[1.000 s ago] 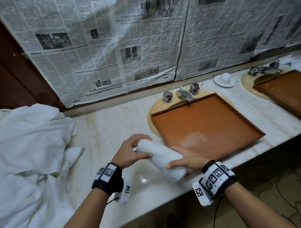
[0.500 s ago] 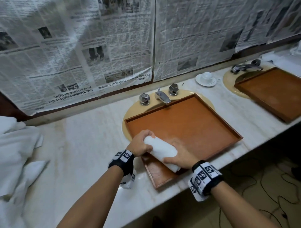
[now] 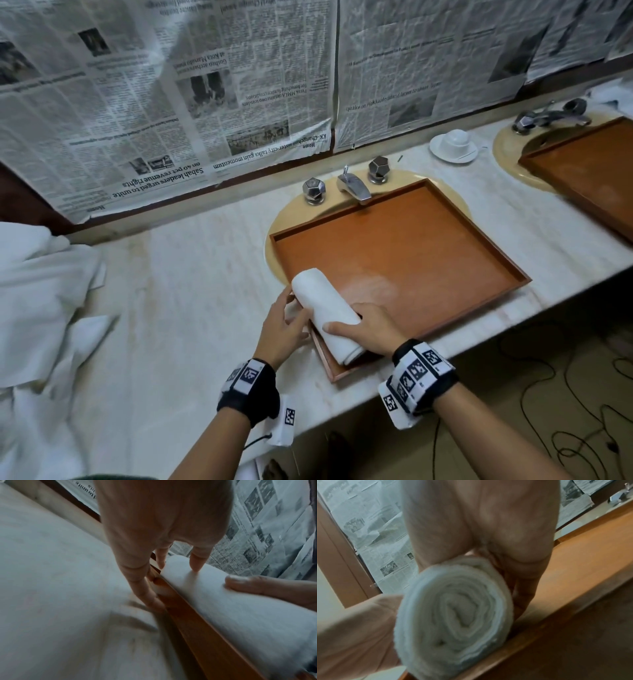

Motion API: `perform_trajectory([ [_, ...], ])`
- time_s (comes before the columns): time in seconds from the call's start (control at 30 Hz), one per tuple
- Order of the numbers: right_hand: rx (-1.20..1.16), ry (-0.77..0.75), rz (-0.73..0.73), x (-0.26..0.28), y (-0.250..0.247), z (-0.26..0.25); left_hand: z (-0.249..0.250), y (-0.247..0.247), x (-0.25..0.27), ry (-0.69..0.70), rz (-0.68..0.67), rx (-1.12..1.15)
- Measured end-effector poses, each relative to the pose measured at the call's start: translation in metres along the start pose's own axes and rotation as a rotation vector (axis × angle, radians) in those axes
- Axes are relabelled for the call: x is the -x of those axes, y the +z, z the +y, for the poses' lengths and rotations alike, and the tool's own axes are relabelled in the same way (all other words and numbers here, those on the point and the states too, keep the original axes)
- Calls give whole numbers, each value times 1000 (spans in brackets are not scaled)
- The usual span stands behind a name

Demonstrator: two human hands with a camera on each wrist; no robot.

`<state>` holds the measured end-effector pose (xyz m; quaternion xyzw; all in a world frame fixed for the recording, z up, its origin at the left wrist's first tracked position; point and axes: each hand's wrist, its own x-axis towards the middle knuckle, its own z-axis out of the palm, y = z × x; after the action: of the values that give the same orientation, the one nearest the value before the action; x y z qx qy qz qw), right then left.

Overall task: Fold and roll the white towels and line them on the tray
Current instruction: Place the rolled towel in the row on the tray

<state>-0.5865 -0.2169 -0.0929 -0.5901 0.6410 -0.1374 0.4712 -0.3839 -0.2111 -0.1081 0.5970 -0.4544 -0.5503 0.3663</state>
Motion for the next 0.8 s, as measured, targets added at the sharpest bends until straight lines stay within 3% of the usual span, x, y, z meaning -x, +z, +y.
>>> perform_trajectory([
  [0.2, -73, -123, -65, 10, 0, -2, -8, 3, 4, -40, -88, 83],
  [0.43, -15, -155, -136, 11, -2, -3, -11, 2, 7, -84, -108, 137],
  [0.63, 141, -236, 19, 13, 14, -2, -7, 7, 9, -107, -81, 156],
  [0.8, 275, -248, 43, 15, 29, -16, -5, 9, 10, -119, -84, 162],
])
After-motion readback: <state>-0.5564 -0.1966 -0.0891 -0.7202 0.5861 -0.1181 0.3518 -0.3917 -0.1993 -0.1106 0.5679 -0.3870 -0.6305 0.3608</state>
